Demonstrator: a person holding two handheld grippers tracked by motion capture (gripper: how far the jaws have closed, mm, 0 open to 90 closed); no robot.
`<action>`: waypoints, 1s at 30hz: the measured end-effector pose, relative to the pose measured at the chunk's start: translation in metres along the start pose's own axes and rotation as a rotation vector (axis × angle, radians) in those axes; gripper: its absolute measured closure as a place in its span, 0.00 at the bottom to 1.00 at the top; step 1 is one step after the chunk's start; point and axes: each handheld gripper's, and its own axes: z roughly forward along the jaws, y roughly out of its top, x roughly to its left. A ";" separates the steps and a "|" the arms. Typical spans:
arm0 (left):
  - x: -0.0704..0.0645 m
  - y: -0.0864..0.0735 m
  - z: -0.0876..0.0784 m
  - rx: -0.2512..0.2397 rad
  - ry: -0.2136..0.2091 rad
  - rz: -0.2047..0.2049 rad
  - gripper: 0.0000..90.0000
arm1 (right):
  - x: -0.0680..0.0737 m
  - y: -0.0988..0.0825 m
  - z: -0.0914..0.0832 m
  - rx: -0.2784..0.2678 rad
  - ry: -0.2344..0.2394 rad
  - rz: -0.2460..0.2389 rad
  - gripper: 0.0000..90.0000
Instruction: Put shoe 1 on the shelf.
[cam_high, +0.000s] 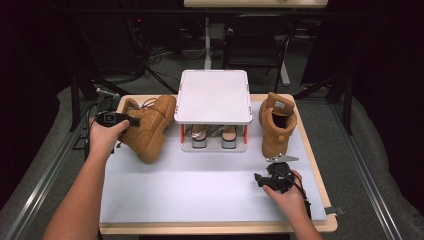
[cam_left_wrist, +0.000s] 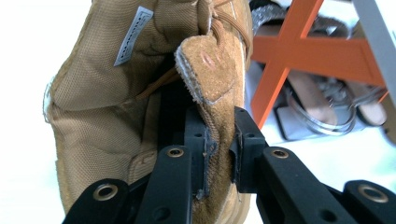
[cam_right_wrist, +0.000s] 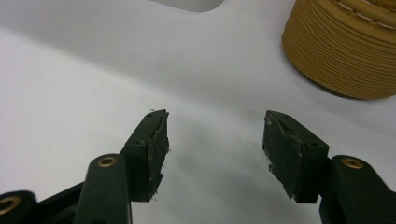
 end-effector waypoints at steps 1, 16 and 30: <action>0.000 0.000 0.000 0.000 0.000 0.000 0.88 | 0.000 0.000 0.000 0.000 0.000 0.000 0.45; -0.019 -0.009 -0.019 0.078 0.067 0.086 0.89 | 0.001 0.001 0.001 0.002 0.000 -0.007 0.45; -0.049 -0.011 0.011 0.118 0.016 0.125 0.88 | 0.001 0.001 0.001 0.002 0.004 -0.004 0.45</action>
